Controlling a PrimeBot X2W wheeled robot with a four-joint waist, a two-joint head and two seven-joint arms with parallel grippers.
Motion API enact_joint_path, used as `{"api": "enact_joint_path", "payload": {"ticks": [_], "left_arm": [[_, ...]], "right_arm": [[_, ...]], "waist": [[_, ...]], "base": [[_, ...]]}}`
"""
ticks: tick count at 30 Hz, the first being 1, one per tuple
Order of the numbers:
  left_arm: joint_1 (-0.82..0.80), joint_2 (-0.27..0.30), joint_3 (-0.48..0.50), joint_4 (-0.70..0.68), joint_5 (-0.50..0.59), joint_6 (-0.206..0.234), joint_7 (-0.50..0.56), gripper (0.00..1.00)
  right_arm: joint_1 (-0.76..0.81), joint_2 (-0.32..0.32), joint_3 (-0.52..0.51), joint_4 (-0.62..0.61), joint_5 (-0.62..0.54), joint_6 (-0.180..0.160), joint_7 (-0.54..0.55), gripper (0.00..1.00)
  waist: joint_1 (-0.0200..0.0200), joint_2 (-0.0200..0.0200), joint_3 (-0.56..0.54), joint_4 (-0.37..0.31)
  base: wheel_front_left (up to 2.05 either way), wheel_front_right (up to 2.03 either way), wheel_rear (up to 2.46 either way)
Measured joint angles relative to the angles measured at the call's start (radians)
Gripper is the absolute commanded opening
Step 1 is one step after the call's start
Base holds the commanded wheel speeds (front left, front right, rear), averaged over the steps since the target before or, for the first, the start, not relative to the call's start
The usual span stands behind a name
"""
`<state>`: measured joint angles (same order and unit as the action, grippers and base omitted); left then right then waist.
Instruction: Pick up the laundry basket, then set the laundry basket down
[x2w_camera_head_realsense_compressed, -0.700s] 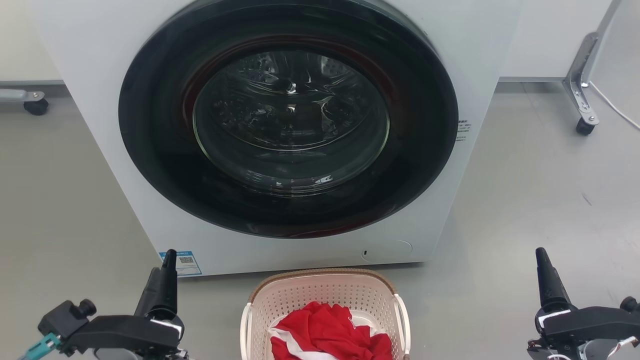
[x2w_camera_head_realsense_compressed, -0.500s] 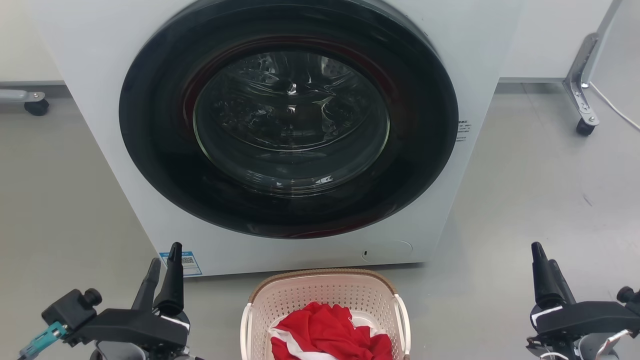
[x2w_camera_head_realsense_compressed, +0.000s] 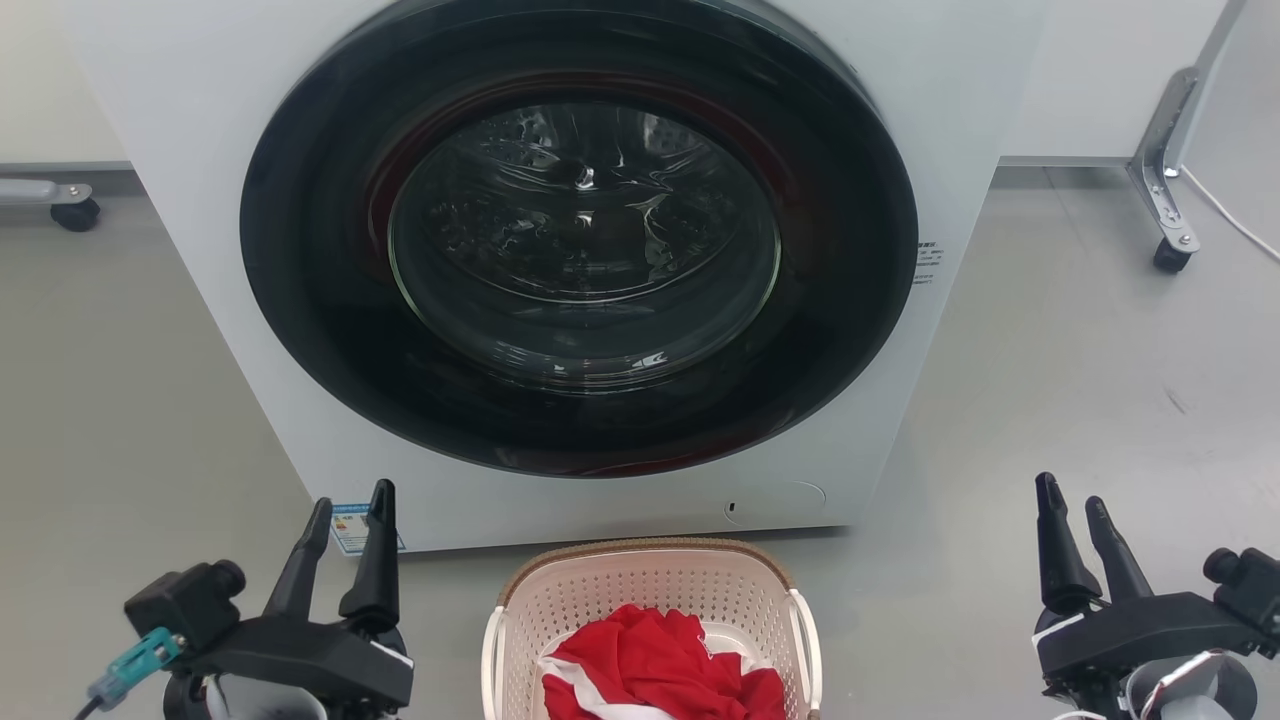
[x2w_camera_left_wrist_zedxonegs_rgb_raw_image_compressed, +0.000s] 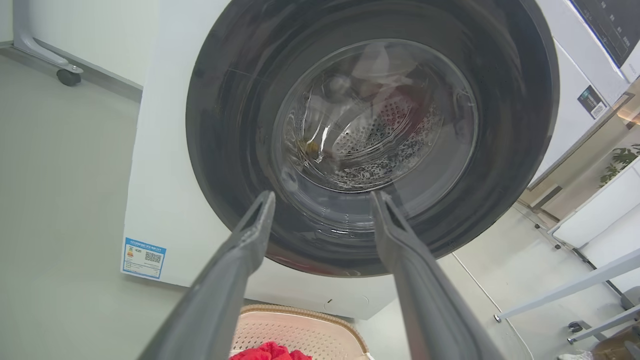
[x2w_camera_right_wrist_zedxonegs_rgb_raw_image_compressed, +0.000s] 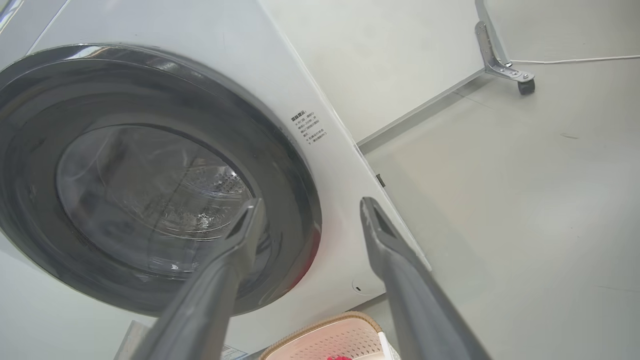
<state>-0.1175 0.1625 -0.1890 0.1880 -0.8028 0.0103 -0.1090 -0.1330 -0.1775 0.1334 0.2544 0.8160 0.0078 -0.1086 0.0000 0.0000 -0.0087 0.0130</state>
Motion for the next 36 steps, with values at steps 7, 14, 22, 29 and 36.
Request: {"api": "enact_joint_path", "payload": {"ticks": [7, 14, 22, 29, 36], "left_arm": [[0.0, 0.002, -0.026, -0.001, 0.08, 0.017, -0.023, 1.0], [0.0, 0.002, -0.047, -0.001, 0.154, 0.034, -0.047, 1.0], [0.0, 0.003, -0.064, 0.009, 0.239, 0.053, -0.078, 1.0], [0.0, 0.007, -0.072, 0.021, 0.291, 0.07, -0.098, 1.0], [0.0, 0.007, -0.088, 0.021, 0.382, 0.091, -0.133, 1.0]], "right_arm": [[0.0, -0.011, 0.037, 0.002, -0.093, -0.013, -0.023, 1.0], [0.0, -0.021, 0.064, 0.004, -0.185, -0.026, -0.049, 1.0], [-0.001, -0.027, 0.097, 0.012, -0.271, -0.031, -0.075, 1.0], [-0.002, -0.034, 0.12, 0.014, -0.357, -0.039, -0.098, 1.0], [-0.005, -0.043, 0.137, 0.0, -0.456, -0.052, -0.132, 1.0]], "waist": [[0.0, 0.0, 0.001, 0.0], [0.0, 0.0, 0.0, 0.0], [0.0, 0.0, -0.003, 0.0], [0.0, 0.0, -0.007, -0.004], [0.0, 0.0, -0.012, -0.004]], "base": [[0.0, 0.0, 0.0], [0.0, 0.0, 0.0], [0.0, 0.0, 0.0], [0.0, 0.0, 0.0], [0.0, 0.0, 0.0]]}}
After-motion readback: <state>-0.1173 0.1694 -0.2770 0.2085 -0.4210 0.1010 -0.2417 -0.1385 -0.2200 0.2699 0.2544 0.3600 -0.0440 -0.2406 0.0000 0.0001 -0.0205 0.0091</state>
